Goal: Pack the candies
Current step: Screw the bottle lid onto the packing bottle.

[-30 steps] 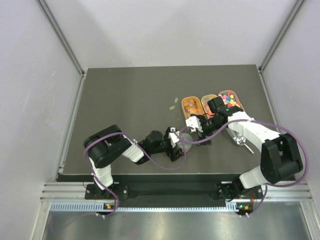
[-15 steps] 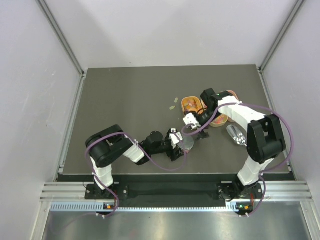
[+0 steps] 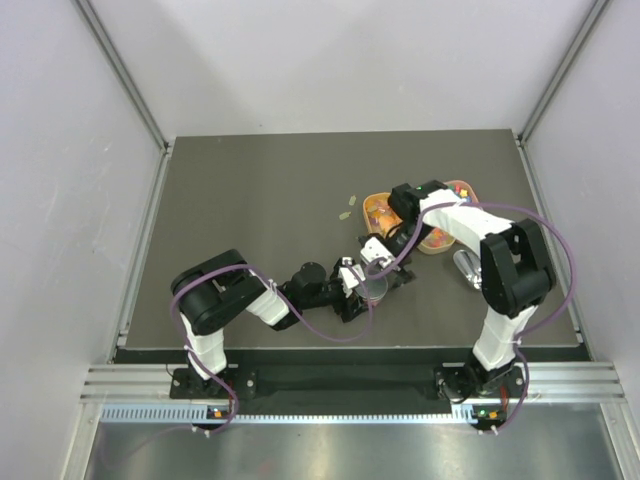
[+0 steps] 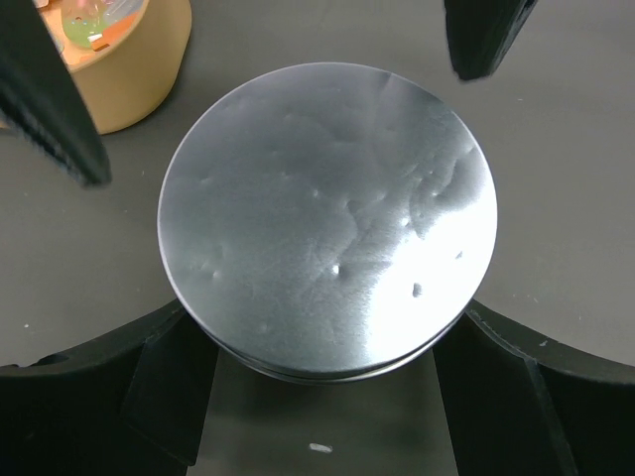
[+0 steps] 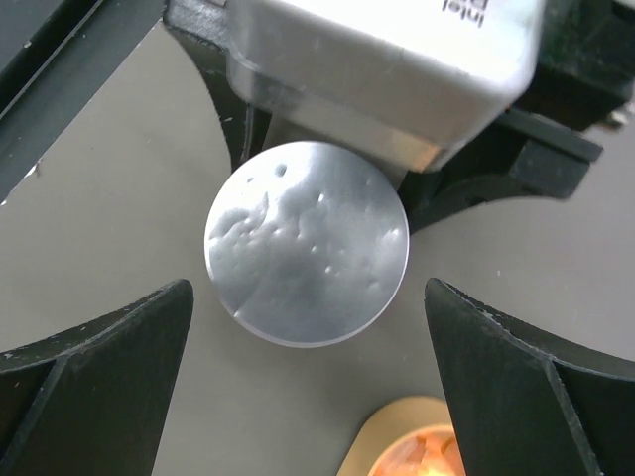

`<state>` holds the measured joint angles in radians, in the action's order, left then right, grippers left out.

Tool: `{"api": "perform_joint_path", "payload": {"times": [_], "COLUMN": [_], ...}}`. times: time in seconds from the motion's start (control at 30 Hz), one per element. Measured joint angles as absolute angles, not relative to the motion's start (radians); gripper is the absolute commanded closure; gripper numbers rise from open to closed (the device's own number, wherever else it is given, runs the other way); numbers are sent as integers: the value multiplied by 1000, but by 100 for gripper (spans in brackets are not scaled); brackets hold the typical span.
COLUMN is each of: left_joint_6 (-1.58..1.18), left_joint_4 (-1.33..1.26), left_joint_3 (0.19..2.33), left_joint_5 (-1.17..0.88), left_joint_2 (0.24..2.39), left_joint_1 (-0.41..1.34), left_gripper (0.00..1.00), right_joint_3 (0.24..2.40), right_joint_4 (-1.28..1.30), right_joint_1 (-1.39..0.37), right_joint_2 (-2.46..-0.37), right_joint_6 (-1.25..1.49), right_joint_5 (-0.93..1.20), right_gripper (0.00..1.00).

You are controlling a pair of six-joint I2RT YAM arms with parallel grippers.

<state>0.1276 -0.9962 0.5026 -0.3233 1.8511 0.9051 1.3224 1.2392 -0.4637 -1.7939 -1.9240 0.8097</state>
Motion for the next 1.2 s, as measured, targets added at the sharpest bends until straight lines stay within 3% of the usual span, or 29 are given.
{"api": "perform_joint_path", "payload": {"times": [0.73,0.9,1.07,1.2], "left_joint_6": [125,125,125,125], "left_joint_4": [-1004,-1004,-1004,-1003], "left_joint_3": [504,504,504,505], "left_joint_5": [-321,-321,-321,-321], "left_joint_2": [1857,1857,1857,1857], "left_joint_1": [905,905,905,905], "left_gripper": [33,34,34,37], "right_joint_3": [1362,1362,1362,1358], "right_joint_4": [1248,1254,1251,1239], "right_joint_1": [-489,-502,-508,-510], "right_joint_2": [-1873,-1873,-1870,-1865], "right_joint_6": [-1935,-1936,-1934,-1907], "right_joint_5": [791,786,780,776], "right_gripper": [7,18,42,46]}}
